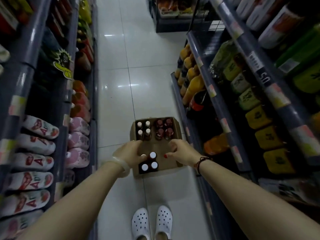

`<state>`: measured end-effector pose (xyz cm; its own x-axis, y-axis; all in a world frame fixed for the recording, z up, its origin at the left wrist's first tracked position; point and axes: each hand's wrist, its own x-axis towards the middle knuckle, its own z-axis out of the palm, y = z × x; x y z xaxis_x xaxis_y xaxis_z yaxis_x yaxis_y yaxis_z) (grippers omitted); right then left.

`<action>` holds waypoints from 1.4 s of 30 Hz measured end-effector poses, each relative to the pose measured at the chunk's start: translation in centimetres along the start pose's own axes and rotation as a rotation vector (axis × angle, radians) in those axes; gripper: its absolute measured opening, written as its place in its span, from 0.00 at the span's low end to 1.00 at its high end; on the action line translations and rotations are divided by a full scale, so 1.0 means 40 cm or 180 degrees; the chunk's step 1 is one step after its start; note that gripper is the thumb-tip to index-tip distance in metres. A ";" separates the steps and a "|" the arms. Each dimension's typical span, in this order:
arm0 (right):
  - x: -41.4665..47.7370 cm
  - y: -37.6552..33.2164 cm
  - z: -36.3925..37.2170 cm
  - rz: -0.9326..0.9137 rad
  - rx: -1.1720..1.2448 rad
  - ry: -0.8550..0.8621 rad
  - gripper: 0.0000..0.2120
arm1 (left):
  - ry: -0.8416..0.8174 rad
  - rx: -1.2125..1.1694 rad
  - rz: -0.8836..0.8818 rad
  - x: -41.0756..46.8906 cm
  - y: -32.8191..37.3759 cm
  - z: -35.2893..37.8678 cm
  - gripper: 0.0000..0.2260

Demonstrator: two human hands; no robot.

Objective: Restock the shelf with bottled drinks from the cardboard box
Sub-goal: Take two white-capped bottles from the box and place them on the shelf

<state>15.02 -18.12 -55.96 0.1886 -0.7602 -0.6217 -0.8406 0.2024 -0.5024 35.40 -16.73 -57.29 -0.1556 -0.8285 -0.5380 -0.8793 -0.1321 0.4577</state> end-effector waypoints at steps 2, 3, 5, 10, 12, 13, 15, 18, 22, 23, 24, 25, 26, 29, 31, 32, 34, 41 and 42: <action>0.050 0.027 0.043 -0.0004 0.0009 -0.0020 0.17 | -0.0035 -0.0085 -0.0026 0.042 -0.047 0.047 0.12; 0.072 0.040 0.064 -0.0010 -0.0008 -0.0036 0.17 | -0.0034 -0.0147 -0.0029 0.063 -0.069 0.072 0.11; 0.123 0.073 0.113 -0.0023 -0.0033 -0.0072 0.17 | -0.0037 -0.0235 -0.0049 0.104 -0.115 0.132 0.09; 0.263 0.170 0.243 -0.0037 -0.0070 -0.0083 0.19 | -0.0063 -0.0350 -0.0106 0.212 -0.229 0.290 0.11; 0.320 0.208 0.296 -0.0022 -0.0070 -0.0073 0.20 | -0.0047 -0.0364 -0.0092 0.256 -0.268 0.346 0.11; 0.348 0.225 0.323 -0.0018 -0.0066 -0.0074 0.20 | -0.0036 -0.0357 -0.0095 0.280 -0.289 0.374 0.12; 0.404 0.262 0.373 -0.0023 -0.0062 -0.0083 0.20 | -0.0011 -0.0368 -0.0120 0.328 -0.329 0.429 0.09; 0.488 0.321 0.443 -0.0039 -0.0032 -0.0033 0.18 | 0.0046 -0.0494 -0.0161 0.398 -0.378 0.506 0.09; 0.596 0.391 0.524 -0.0096 0.0085 0.0062 0.19 | 0.0142 -0.0594 -0.0207 0.492 -0.443 0.601 0.13; 0.620 0.407 0.542 -0.0103 0.0105 0.0071 0.19 | 0.0162 -0.0651 -0.0200 0.514 -0.458 0.624 0.14; 0.642 0.421 0.558 -0.0116 0.0130 0.0082 0.19 | 0.0192 -0.0721 -0.0192 0.534 -0.471 0.646 0.15; 0.662 0.434 0.574 -0.0130 0.0155 0.0098 0.20 | 0.0216 -0.0775 -0.0192 0.551 -0.480 0.665 0.15; 0.681 0.446 0.588 -0.0146 0.0178 0.0126 0.21 | 0.0237 -0.0839 -0.0198 0.567 -0.488 0.683 0.16; 0.731 0.472 0.620 -0.0183 0.0257 0.0204 0.24 | 0.0328 -0.0951 -0.0201 0.609 -0.509 0.727 0.24; 0.758 0.482 0.635 -0.0199 0.0413 0.0185 0.26 | 0.0361 -0.0988 -0.0184 0.628 -0.516 0.744 0.27; 0.769 0.486 0.642 -0.0197 0.0522 0.0163 0.27 | 0.0380 -0.1005 -0.0177 0.637 -0.519 0.752 0.27; 0.789 0.497 0.657 -0.0163 0.0765 0.0109 0.27 | 0.0440 -0.1062 -0.0193 0.652 -0.525 0.766 0.26; 0.821 0.533 0.684 -0.0449 0.0825 0.0132 0.25 | 0.0615 -0.1309 -0.0179 0.671 -0.539 0.787 0.26; 0.825 0.535 0.686 -0.0501 0.0822 0.0185 0.23 | 0.0654 -0.1367 -0.0176 0.672 -0.540 0.789 0.25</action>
<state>17.18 -21.93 -103.73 0.2707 -0.8271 -0.4925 -0.6451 0.2239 -0.7306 35.98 -18.97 -103.98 0.0163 -0.8986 -0.4385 -0.6114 -0.3560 0.7067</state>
